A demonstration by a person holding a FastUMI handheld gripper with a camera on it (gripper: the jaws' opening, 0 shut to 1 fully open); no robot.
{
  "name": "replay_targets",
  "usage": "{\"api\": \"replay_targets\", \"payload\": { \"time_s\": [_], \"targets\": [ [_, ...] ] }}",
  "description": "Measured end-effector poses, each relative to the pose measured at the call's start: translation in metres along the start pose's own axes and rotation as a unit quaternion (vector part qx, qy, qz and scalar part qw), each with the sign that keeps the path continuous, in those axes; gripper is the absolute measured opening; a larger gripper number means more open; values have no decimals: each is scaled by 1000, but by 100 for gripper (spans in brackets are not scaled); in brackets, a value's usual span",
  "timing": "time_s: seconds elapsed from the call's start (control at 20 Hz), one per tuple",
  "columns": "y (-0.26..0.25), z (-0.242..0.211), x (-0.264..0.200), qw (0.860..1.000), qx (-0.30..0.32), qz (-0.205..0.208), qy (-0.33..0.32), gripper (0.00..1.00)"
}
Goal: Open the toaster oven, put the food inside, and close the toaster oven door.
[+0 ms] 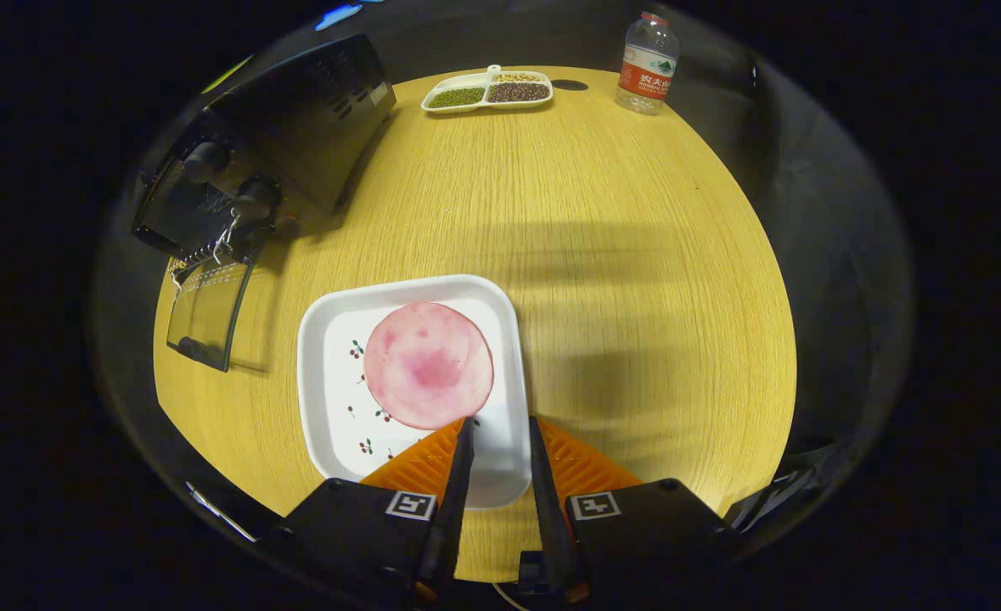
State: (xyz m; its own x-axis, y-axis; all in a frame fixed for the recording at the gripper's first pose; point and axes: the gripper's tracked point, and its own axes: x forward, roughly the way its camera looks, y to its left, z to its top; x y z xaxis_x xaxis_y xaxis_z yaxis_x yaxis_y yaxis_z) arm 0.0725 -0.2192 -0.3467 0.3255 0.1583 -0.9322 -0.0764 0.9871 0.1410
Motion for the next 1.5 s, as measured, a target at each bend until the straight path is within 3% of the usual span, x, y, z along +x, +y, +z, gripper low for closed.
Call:
{"api": "replay_targets", "payload": {
  "time_s": [0.2, 0.45, 0.75, 1.0, 1.35, 1.5],
  "targets": [
    [-5, -3, -1, 998, 47, 25, 16, 15],
    [-3, -8, -3, 995, 61, 80, 13, 2],
    [8, -19, -4, 982, 145, 122, 18, 2],
    [22, -29, -23, 965, 218, 143, -18, 2],
    [36, -54, -55, 921, 339, 180, -69, 2],
    [42, -80, -81, 908, 367, 182, -89, 2]
  ]
}}
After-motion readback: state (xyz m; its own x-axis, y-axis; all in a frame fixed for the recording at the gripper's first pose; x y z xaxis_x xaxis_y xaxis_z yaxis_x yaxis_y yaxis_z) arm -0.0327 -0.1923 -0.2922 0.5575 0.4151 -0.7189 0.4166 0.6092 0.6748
